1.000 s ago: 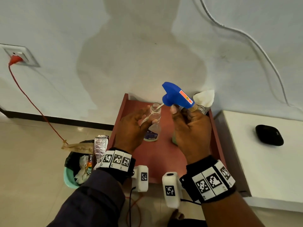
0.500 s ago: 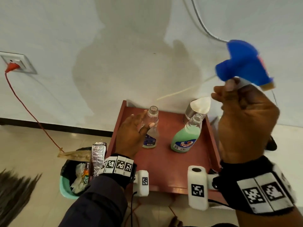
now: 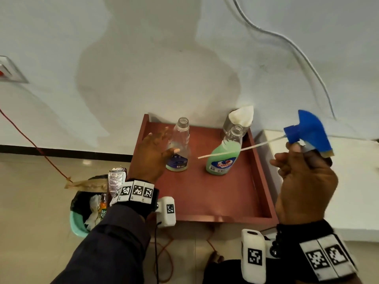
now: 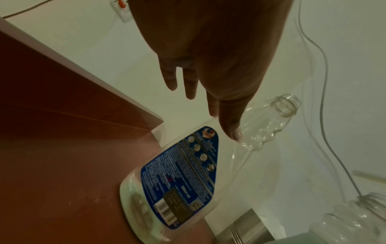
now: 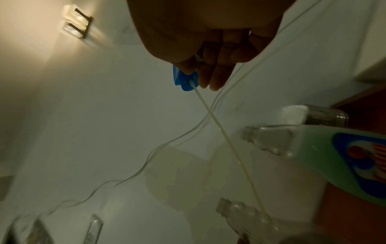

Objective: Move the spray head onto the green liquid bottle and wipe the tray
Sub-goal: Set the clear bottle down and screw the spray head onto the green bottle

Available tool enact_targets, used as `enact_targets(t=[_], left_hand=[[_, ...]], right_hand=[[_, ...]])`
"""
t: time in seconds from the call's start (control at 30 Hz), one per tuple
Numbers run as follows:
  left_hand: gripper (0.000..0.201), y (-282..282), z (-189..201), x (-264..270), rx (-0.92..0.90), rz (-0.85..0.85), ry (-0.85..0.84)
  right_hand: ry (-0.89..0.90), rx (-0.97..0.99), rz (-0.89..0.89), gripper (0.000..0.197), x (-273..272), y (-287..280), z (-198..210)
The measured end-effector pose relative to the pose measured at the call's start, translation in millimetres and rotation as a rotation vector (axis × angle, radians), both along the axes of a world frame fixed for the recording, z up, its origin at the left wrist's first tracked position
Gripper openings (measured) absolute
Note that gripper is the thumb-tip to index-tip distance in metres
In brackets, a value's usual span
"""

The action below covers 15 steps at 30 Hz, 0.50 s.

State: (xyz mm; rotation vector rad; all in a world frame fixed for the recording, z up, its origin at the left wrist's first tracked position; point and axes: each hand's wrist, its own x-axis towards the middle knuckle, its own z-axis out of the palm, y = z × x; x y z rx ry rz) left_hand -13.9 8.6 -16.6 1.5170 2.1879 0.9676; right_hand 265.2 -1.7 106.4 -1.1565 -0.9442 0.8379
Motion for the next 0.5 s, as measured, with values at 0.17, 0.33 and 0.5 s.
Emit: enact_targets(t=[0.17,0.33,0.5], left_hand=[[0.088,-4.0,-1.9,-3.6,-0.043,0.041,-0.148],[0.094,-11.9,-11.6,-3.9,-0.077,0.046,-0.213],[0.091,-11.3,-20.9,-9.1,-0.148,0.049,-0.253]], right_hand=[[0.261,-0.518,0.063,0.008,-14.4,6.1,-79.6],[0.299,-0.91,0.098,0.028,-44.2,1.1,-149.2],[0.287,-1.014,0.125,0.042,-62.7,10.6,-160.4]])
